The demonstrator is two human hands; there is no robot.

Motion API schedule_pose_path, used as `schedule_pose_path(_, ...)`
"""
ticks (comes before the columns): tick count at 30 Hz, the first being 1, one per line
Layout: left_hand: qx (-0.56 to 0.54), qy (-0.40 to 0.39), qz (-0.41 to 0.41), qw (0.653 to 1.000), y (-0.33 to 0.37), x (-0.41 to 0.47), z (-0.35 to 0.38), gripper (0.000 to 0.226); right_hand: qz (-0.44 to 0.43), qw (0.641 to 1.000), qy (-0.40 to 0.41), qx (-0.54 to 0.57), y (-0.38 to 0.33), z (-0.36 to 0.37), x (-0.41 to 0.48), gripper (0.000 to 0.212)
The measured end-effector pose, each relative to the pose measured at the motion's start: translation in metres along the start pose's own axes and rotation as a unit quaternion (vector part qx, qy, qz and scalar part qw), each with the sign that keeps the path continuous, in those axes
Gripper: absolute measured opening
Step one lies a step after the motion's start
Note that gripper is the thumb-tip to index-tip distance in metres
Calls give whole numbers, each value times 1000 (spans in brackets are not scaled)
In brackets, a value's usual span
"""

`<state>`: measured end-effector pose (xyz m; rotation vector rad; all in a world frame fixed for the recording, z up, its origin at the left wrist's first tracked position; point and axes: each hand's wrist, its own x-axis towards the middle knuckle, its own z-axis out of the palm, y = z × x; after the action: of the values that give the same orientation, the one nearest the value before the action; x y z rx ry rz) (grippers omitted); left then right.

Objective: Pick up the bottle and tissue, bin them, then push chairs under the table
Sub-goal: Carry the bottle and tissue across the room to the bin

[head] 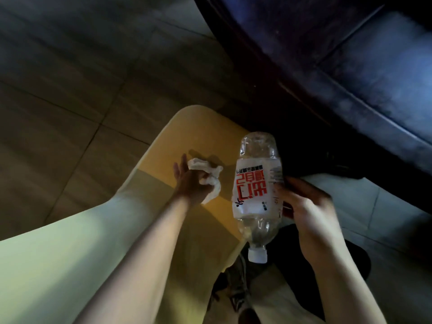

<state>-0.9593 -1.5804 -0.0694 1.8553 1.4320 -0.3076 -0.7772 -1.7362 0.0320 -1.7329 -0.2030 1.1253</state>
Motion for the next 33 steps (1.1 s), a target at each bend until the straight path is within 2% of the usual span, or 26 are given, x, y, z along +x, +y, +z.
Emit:
schedule_pose_path(3,-17,31,19,999,5,12,16,38,7,1000,-17,1,4,-6,13,27)
schedule_pose_path(8,-105,69,-39,991,8,12,31,36,18,999,-26,-1,3,-11,23,25)
schedule_pose_path(14,-84,85,-75,990,24,-11,23,17,23,999,-24,-15,-6,-3,20,30)
schedule_pose_path(18,-185,82,-122,972,34,-28,7,8,17,999,-24,-15,-24,1,9,23)
schedule_pose_path(20,-254,82,-139,954,43,-38,-4,15,6,999,-35,-12,-38,1,-1,17)
schedule_pose_path(22,-327,81,-141,931,53,-50,-19,10,-10,999,-49,1,-55,0,-16,16)
schedule_pose_path(24,-387,73,-125,911,62,-69,-40,21,-26,998,-54,15,-73,0,-34,18)
schedule_pose_path(25,-428,67,-116,894,68,-81,-52,30,-34,998,-54,21,-82,-1,-43,18)
schedule_pose_path(27,-521,48,-95,847,77,-105,-73,63,-51,997,-49,33,-103,-1,-64,18)
schedule_pose_path(28,-557,41,-80,825,83,-118,-84,66,-60,996,-45,40,-114,-2,-75,18)
schedule_pose_path(31,-586,28,-29,810,102,-160,-115,42,-87,994,-30,55,-142,-11,-114,17)
schedule_pose_path(33,-599,21,4,801,114,-194,-134,36,-104,992,-18,67,-155,-22,-144,17)
